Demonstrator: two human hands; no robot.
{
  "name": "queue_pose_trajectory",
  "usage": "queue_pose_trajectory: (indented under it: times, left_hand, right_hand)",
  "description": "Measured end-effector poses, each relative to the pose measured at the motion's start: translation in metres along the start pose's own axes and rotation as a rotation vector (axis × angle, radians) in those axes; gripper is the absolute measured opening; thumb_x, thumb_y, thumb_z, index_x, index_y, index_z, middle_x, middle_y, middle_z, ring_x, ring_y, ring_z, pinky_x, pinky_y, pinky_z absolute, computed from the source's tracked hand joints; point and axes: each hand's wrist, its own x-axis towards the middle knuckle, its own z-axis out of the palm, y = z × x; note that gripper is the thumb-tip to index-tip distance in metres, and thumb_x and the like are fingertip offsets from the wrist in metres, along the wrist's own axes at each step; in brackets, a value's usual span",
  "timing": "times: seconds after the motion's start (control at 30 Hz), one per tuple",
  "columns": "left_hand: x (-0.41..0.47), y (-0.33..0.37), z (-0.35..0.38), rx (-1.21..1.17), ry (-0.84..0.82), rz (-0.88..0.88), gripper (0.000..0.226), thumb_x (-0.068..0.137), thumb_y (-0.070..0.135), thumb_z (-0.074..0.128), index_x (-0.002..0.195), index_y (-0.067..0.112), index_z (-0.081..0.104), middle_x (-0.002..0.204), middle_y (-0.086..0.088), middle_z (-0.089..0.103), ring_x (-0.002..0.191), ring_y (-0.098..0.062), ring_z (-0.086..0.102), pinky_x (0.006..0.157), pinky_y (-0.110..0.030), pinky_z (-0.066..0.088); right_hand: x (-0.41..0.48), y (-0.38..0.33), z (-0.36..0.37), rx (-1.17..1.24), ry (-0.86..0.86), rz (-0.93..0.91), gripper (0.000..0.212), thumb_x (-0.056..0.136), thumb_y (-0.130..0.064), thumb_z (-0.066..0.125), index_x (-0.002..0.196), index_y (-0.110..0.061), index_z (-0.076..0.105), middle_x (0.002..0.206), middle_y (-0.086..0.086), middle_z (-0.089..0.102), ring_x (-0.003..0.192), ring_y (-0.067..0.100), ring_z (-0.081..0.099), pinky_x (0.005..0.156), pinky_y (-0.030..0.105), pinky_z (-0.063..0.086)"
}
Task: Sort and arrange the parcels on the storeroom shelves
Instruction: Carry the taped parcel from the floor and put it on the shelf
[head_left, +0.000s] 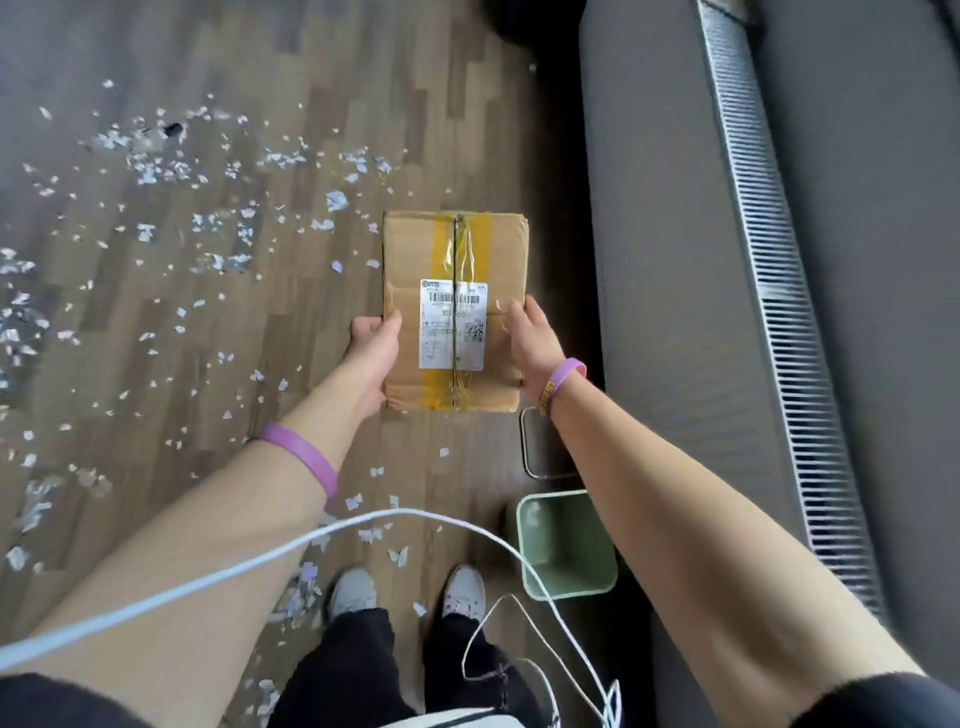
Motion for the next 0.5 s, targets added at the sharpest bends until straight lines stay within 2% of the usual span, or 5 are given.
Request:
queue_pose_trajectory:
  times: [0.07, 0.1, 0.3, 0.43, 0.5]
  left_hand:
    - [-0.002, 0.032, 0.005, -0.016, -0.01, 0.029, 0.025, 0.099, 0.049, 0.039, 0.093, 0.025, 0.041, 0.091, 0.002, 0.05, 0.076, -0.017, 0.051, 0.051, -0.025, 0.05]
    - [-0.001, 0.048, 0.007, -0.01, -0.015, 0.039, 0.025, 0.099, 0.05, 0.038, 0.092, 0.026, 0.041, 0.086, 0.005, 0.048, 0.07, -0.015, 0.049, 0.044, -0.023, 0.046]
    - [0.037, 0.154, 0.005, -0.021, -0.047, 0.084, 0.054, 0.094, 0.059, 0.039, 0.132, 0.021, 0.035, 0.122, -0.001, 0.051, 0.093, -0.022, 0.055, 0.059, -0.036, 0.046]
    - [0.079, 0.229, -0.001, -0.036, -0.067, 0.122, 0.048, 0.093, 0.062, 0.037, 0.131, 0.033, 0.036, 0.136, -0.001, 0.048, 0.113, -0.029, 0.051, 0.084, -0.064, 0.045]
    - [0.101, 0.265, -0.006, -0.036, -0.124, 0.101, 0.042, 0.095, 0.061, 0.032, 0.13, 0.04, 0.038, 0.139, 0.001, 0.047, 0.108, -0.025, 0.052, 0.078, -0.064, 0.048]
  right_hand:
    - [0.007, -0.025, -0.011, 0.012, 0.001, 0.001, 0.058, 0.099, -0.044, 0.039, 0.153, -0.026, 0.027, 0.153, 0.003, 0.039, 0.139, 0.026, 0.04, 0.115, 0.046, 0.032]
    - [0.013, -0.038, -0.015, 0.018, 0.007, 0.003, 0.059, 0.099, -0.045, 0.039, 0.153, -0.027, 0.025, 0.154, 0.003, 0.039, 0.138, 0.026, 0.04, 0.115, 0.046, 0.032]
    - [0.068, -0.128, -0.014, 0.032, 0.024, -0.036, 0.059, 0.099, -0.048, 0.036, 0.153, -0.031, 0.023, 0.147, 0.002, 0.047, 0.131, 0.027, 0.047, 0.101, 0.051, 0.046]
    - [0.116, -0.192, 0.0, 0.037, 0.059, -0.073, 0.057, 0.1, -0.049, 0.035, 0.153, -0.031, 0.023, 0.149, 0.0, 0.044, 0.132, 0.026, 0.046, 0.096, 0.047, 0.047]
    - [0.139, -0.222, 0.008, 0.048, 0.083, -0.056, 0.056, 0.1, -0.048, 0.035, 0.153, -0.031, 0.025, 0.15, 0.0, 0.043, 0.132, 0.026, 0.046, 0.102, 0.049, 0.044]
